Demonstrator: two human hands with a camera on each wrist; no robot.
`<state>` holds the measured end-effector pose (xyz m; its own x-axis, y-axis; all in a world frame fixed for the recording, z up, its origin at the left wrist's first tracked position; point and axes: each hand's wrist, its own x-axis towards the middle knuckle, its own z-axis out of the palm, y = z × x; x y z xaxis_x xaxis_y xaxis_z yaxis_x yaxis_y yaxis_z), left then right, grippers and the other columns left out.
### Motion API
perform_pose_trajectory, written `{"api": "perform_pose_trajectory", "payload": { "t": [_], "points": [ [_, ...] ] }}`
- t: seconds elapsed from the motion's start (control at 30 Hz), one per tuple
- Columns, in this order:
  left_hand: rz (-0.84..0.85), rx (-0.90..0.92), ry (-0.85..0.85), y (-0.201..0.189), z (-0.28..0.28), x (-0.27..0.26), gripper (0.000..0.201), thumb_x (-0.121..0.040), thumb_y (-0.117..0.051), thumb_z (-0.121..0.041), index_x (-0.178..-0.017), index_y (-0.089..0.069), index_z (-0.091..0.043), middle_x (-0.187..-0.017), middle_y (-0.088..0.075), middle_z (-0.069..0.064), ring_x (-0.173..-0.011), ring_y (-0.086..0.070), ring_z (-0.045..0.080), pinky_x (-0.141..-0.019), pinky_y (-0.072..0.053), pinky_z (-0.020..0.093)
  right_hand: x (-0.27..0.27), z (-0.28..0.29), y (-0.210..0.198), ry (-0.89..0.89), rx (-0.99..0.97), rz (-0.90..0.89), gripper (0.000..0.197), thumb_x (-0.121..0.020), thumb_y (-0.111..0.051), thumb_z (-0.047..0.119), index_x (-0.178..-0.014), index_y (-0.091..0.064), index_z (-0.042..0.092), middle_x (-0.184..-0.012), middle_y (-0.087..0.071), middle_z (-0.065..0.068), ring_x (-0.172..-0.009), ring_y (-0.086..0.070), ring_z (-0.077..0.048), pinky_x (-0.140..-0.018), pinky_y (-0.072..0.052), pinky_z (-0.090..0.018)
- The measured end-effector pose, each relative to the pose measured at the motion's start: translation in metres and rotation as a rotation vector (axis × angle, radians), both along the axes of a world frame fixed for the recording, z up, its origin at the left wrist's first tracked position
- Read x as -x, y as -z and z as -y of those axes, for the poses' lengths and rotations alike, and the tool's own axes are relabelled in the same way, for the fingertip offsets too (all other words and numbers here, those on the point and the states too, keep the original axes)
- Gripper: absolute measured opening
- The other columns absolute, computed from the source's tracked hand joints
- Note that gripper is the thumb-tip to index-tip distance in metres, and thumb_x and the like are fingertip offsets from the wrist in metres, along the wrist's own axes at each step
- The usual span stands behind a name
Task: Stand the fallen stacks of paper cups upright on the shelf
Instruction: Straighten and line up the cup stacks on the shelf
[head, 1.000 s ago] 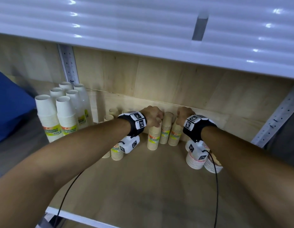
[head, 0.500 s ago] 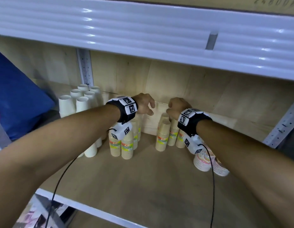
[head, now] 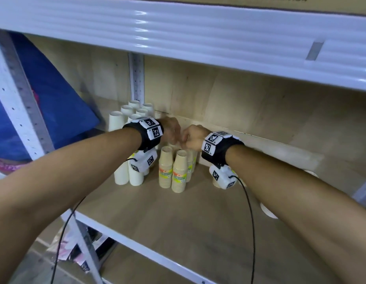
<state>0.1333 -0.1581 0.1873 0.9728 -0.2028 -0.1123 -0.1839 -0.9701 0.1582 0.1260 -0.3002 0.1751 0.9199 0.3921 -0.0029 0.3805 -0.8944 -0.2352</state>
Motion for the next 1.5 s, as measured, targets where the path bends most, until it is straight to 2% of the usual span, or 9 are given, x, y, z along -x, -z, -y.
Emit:
{"api": "perform_pose_trajectory", "payload": {
  "t": [0.3, 0.43, 0.53, 0.67, 0.83, 1.0, 1.13, 1.33, 1.5],
  "points": [
    [-0.035, -0.006, -0.022, 0.021, -0.011, 0.007, 0.042, -0.082, -0.071, -0.014, -0.124, -0.065, -0.015, -0.12, -0.062, 0.005, -0.104, -0.06, 0.023, -0.086, -0.054, 0.033, 0.006, -0.014, 0.014, -0.06, 0.11, -0.063, 0.033, -0.081, -0.073, 0.03, -0.109, -0.066, 0.014, -0.094, -0.058, -0.004, -0.083, -0.056, -0.022, -0.057, -0.039, -0.023],
    [-0.061, 0.003, -0.002, 0.032, -0.012, 0.008, 0.035, -0.086, -0.07, -0.016, -0.121, -0.066, -0.011, -0.118, -0.066, 0.007, -0.106, -0.062, 0.025, -0.083, -0.05, 0.031, 0.007, -0.014, 0.02, -0.059, 0.105, -0.062, 0.034, -0.084, -0.072, 0.027, -0.113, -0.063, 0.009, -0.093, -0.055, -0.004, -0.084, -0.053, -0.021, -0.067, -0.039, -0.026],
    [-0.09, 0.03, -0.003, 0.039, -0.013, 0.009, 0.033, -0.085, -0.07, -0.017, -0.118, -0.067, -0.013, -0.113, -0.068, 0.009, -0.1, -0.065, 0.029, -0.084, -0.056, 0.04, 0.006, -0.015, 0.029, -0.029, 0.112, -0.09, 0.037, -0.082, -0.073, 0.03, -0.111, -0.066, 0.008, -0.107, -0.062, -0.01, -0.094, -0.059, -0.026, -0.071, -0.04, -0.027],
    [-0.092, 0.039, 0.01, 0.04, -0.015, 0.011, 0.032, -0.083, -0.071, -0.019, -0.114, -0.068, -0.015, -0.107, -0.07, 0.013, -0.096, -0.068, 0.034, -0.083, -0.058, 0.045, 0.006, -0.015, 0.036, -0.012, 0.094, -0.089, 0.026, -0.08, -0.074, 0.03, -0.096, -0.065, 0.012, -0.109, -0.064, -0.012, -0.091, -0.06, -0.026, -0.071, -0.04, -0.027],
    [-0.091, 0.073, 0.029, 0.039, -0.012, 0.015, 0.033, -0.083, -0.073, -0.016, -0.115, -0.068, -0.012, -0.109, -0.069, 0.011, -0.1, -0.066, 0.032, -0.083, -0.056, 0.04, 0.01, -0.009, 0.034, -0.012, 0.078, -0.081, 0.024, -0.081, -0.075, 0.029, -0.09, -0.063, 0.011, -0.094, -0.057, -0.007, -0.086, -0.056, -0.023, -0.069, -0.039, -0.026],
    [-0.07, 0.062, 0.065, 0.038, -0.008, 0.015, 0.03, -0.083, -0.073, -0.016, -0.113, -0.068, -0.015, -0.108, -0.069, 0.004, -0.099, -0.065, 0.024, -0.084, -0.056, 0.036, 0.015, 0.0, 0.031, -0.009, 0.042, -0.076, 0.034, -0.081, -0.075, 0.028, -0.102, -0.066, 0.003, -0.105, -0.064, -0.013, -0.096, -0.062, -0.026, -0.071, -0.043, -0.028],
    [-0.096, 0.064, 0.085, 0.028, 0.004, 0.015, 0.028, -0.082, -0.074, -0.016, -0.11, -0.069, -0.013, -0.092, -0.068, 0.004, -0.072, -0.064, 0.019, -0.057, -0.053, 0.024, 0.019, 0.013, 0.023, 0.003, 0.037, -0.093, 0.031, -0.08, -0.076, 0.028, -0.098, -0.065, 0.005, -0.097, -0.064, -0.01, -0.09, -0.062, -0.025, -0.067, -0.045, -0.026],
    [-0.11, 0.074, 0.126, 0.015, 0.037, 0.016, 0.024, -0.081, -0.074, -0.017, -0.104, -0.069, -0.019, -0.087, -0.066, 0.0, -0.064, -0.063, 0.013, -0.049, -0.048, 0.02, 0.024, 0.046, 0.014, 0.065, 0.033, -0.123, 0.042, -0.076, -0.078, 0.03, -0.107, -0.067, 0.005, -0.1, -0.067, -0.008, -0.089, -0.063, -0.025, -0.065, -0.046, -0.025],
    [-0.111, 0.117, 0.174, 0.013, 0.072, 0.014, 0.024, -0.081, -0.076, -0.019, -0.104, -0.069, -0.021, -0.101, -0.068, 0.002, -0.075, -0.071, 0.019, -0.058, -0.058, 0.025, 0.028, 0.084, 0.009, 0.16, 0.056, -0.106, 0.045, -0.072, -0.08, 0.037, -0.107, -0.069, 0.01, -0.102, -0.07, -0.007, -0.089, -0.066, -0.023, -0.076, -0.054, -0.032]
  ]
}}
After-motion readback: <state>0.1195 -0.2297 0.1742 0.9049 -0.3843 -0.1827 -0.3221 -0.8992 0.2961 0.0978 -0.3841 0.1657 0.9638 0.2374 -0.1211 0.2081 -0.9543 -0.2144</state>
